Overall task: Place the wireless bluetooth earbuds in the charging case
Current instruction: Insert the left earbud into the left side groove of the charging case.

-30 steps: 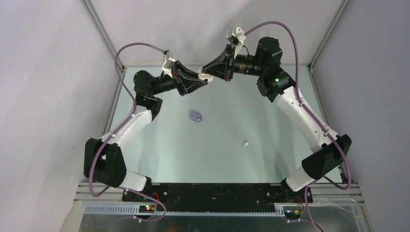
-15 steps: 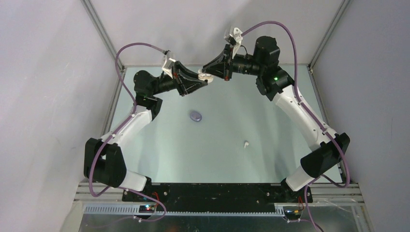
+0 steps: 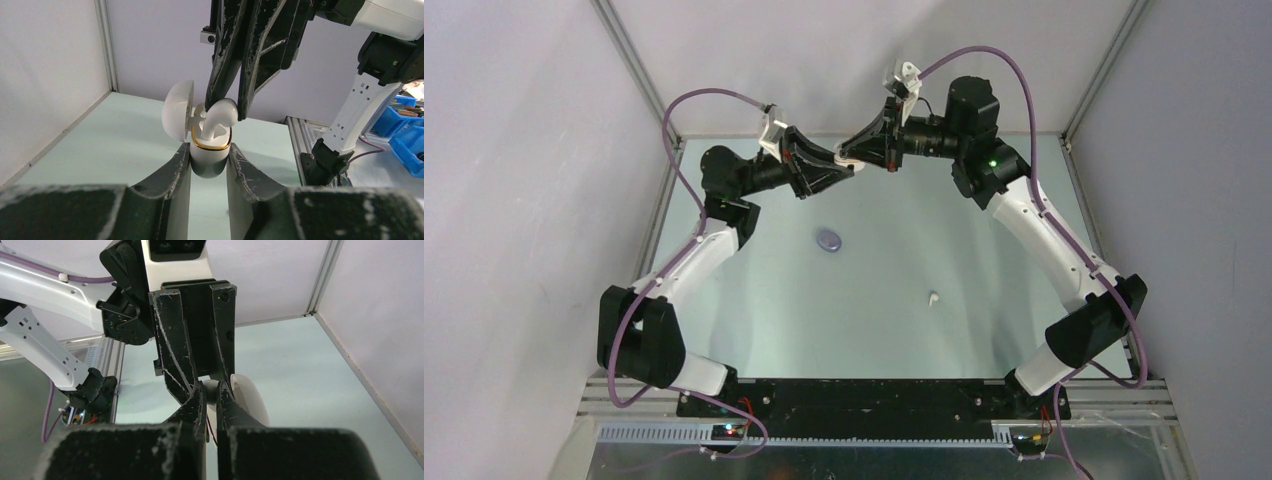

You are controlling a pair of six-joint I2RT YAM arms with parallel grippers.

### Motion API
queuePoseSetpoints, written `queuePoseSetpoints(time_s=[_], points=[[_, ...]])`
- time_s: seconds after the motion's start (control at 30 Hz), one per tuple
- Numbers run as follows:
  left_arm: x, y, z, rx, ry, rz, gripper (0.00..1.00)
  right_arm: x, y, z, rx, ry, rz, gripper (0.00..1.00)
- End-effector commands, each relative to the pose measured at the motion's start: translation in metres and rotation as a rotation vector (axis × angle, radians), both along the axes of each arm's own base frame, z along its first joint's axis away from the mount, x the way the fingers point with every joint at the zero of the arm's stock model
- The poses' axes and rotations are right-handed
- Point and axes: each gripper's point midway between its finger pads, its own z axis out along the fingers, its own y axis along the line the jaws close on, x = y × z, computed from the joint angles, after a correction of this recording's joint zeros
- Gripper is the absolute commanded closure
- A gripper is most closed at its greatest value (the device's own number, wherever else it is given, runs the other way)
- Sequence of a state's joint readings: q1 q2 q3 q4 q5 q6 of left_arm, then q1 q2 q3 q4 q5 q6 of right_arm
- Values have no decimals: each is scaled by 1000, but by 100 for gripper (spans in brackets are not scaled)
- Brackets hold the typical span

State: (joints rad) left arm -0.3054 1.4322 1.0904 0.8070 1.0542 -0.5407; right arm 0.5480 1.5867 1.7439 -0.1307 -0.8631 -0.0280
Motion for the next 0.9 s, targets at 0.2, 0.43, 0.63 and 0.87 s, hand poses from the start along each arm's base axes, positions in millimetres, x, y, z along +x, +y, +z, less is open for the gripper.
queuePoseSetpoints(time_s=[0.2,0.43,0.63,0.87], points=[[-13,4,31,-24,-145,-3,100,4,1,-5,-34,-30,-45,99],[-16,4,29,-22,-146,-6,100,4,0,-7,-54,-57,-57,87],[-15,4,28,-20,-146,-9,100,3,-8,7,-57,-152,-89,77],[-15,4,29,-22,-144,-9,100,-7,-14,16,-54,-216,-77,71]])
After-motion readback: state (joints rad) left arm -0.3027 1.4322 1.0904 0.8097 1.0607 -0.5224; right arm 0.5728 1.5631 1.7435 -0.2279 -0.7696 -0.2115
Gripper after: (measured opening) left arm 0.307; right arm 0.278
